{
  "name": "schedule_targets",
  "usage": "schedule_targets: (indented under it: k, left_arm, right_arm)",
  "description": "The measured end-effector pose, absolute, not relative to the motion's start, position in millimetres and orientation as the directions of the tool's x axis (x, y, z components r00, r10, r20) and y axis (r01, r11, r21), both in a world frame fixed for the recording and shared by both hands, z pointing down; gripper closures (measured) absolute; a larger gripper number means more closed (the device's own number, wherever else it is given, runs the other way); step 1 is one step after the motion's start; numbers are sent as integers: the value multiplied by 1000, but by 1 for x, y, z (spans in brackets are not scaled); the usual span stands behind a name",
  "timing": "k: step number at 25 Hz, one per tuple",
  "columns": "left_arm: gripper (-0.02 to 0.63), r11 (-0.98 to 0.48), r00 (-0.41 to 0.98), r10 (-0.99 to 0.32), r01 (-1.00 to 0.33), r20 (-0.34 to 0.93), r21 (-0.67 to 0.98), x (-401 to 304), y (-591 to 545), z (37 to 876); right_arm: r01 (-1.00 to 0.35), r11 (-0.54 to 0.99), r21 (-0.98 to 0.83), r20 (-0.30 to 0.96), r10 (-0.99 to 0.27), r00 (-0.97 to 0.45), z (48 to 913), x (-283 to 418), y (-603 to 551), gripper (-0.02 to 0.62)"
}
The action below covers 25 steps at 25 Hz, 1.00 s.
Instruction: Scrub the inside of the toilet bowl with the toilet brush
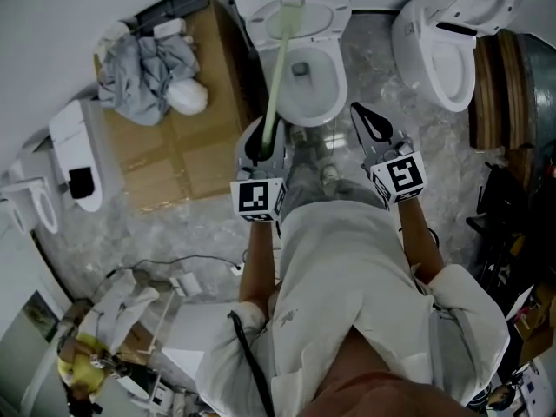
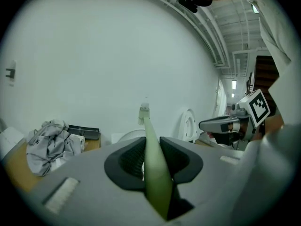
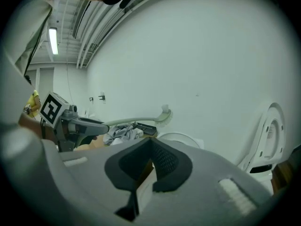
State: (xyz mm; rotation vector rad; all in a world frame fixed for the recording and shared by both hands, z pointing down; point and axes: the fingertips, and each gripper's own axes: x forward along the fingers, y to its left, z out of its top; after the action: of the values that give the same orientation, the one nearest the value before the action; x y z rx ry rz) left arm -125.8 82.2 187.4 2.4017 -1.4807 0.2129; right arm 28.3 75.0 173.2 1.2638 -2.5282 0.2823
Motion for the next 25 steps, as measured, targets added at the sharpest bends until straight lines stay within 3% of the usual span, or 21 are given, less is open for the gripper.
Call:
schedule_targets:
  k: [10,25]
  left_arm:
    - [494,-452,500,-772,-866,391,215,-134,55,239]
    - [494,-348,454,-731,-890,509,294,-101,31,337]
  right_arm:
    - [-843,535,-56,428,-750,-505,219,34,44,594]
    - [-825,559,-83,539,-671,-509,304,63,3,594]
